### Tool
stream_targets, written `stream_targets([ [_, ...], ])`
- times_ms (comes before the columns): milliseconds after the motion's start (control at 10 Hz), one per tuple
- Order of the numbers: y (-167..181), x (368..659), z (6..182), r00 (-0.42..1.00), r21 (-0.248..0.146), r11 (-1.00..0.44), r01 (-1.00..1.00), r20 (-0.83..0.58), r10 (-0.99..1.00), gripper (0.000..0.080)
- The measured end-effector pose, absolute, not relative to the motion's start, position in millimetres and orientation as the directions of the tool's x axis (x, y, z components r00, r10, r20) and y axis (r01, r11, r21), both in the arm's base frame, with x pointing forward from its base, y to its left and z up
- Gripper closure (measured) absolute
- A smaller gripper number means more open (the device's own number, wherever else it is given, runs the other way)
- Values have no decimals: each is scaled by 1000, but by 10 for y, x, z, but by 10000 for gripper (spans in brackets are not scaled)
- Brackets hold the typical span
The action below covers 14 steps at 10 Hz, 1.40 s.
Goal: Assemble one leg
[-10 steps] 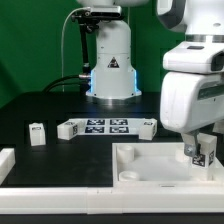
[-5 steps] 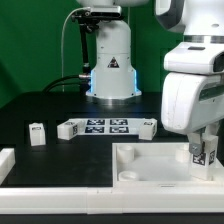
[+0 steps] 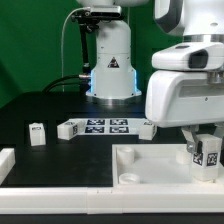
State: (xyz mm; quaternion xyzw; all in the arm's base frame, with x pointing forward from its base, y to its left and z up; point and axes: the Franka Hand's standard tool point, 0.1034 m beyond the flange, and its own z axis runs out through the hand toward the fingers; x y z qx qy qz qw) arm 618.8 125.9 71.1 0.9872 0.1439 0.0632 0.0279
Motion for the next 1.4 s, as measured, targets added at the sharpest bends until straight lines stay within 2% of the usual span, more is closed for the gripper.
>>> stream_targets([
  [300, 1270, 6196, 709, 977, 33, -984, -174, 134, -168, 508],
  [600, 1272, 6199, 713, 861, -7, -871, -492, 143, -487, 506],
  [700, 1267, 6195, 710, 780, -32, -789, -613, 136, -611, 506],
  [800, 1263, 6195, 709, 739, -43, -749, -661, 134, -660, 506],
  [900, 1258, 6196, 709, 728, -46, -738, -674, 132, -673, 506],
  [1000, 1262, 6195, 709, 754, -42, -764, -644, 132, -643, 449],
  [1100, 1266, 6205, 712, 784, -45, -794, -606, 140, -605, 265],
  [1200, 1256, 6209, 706, 846, -42, -860, -509, 160, -509, 265],
  [1300, 1238, 6192, 689, 917, -20, -933, -360, 174, -358, 175],
  [1400, 1254, 6177, 678, 949, -5, -965, -263, 180, -259, 175],
])
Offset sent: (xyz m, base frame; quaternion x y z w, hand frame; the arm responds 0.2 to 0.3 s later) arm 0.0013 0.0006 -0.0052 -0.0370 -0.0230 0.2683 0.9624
